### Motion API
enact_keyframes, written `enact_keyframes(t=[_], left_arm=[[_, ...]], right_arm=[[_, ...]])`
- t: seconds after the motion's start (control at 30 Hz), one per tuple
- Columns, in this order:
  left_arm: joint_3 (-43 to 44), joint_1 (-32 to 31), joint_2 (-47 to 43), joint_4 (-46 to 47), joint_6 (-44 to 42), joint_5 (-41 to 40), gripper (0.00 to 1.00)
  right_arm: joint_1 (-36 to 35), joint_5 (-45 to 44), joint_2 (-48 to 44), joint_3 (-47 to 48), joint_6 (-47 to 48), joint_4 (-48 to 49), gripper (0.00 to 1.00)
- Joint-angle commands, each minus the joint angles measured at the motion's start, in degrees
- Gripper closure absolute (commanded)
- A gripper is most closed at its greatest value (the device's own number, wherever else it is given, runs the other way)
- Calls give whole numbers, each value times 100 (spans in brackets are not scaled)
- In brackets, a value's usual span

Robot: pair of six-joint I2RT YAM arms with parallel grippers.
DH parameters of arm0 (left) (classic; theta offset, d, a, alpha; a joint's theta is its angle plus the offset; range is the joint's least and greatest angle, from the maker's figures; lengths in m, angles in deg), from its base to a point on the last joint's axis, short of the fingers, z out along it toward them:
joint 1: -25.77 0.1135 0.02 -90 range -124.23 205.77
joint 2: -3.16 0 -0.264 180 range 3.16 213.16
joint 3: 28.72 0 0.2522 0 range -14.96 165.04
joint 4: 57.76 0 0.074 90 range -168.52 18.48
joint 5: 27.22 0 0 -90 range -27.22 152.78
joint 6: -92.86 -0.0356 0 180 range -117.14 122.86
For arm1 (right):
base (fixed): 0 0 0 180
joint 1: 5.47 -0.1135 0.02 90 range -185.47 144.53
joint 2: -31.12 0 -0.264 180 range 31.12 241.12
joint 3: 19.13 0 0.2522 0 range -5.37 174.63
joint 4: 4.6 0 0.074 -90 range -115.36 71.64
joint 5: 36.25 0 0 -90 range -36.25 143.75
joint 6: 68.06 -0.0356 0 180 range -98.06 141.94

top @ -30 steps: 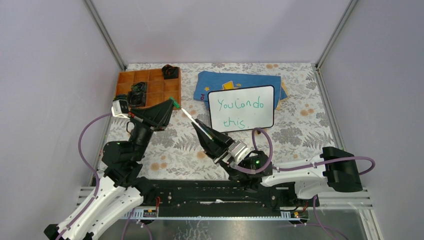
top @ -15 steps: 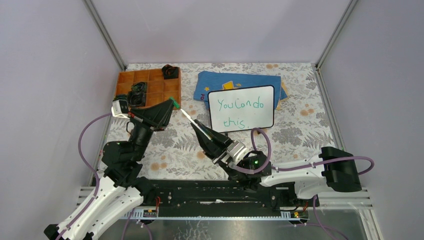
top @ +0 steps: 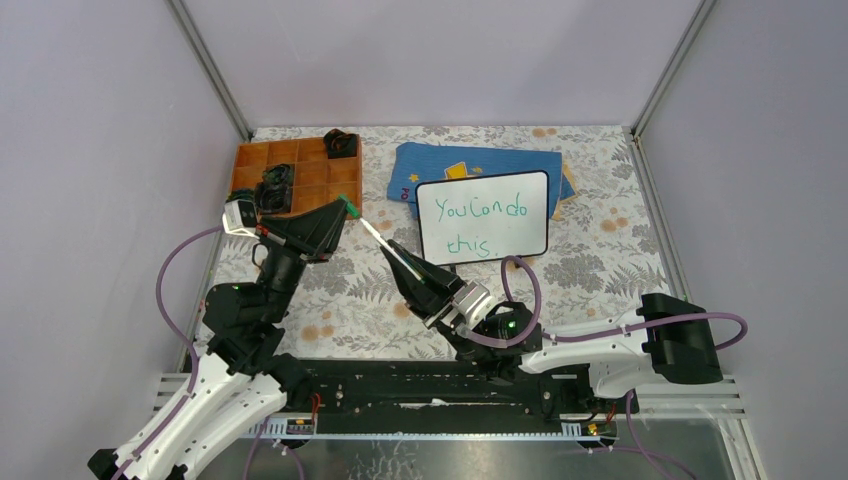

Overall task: Write a sentence on the whiteboard
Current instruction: Close the whiteboard marker at the center of the board.

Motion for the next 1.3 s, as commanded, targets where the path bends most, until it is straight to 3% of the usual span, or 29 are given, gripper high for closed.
enact_keyframes(t=[0.0, 1.27], left_arm=[[-27, 48, -78, -90, -93, 61, 100], [43, 44, -140, -146, -178, 130, 100]], right_arm=[[-16, 135, -61, 261, -59, 898, 100], [-16, -27, 41, 331, -25, 888, 100]])
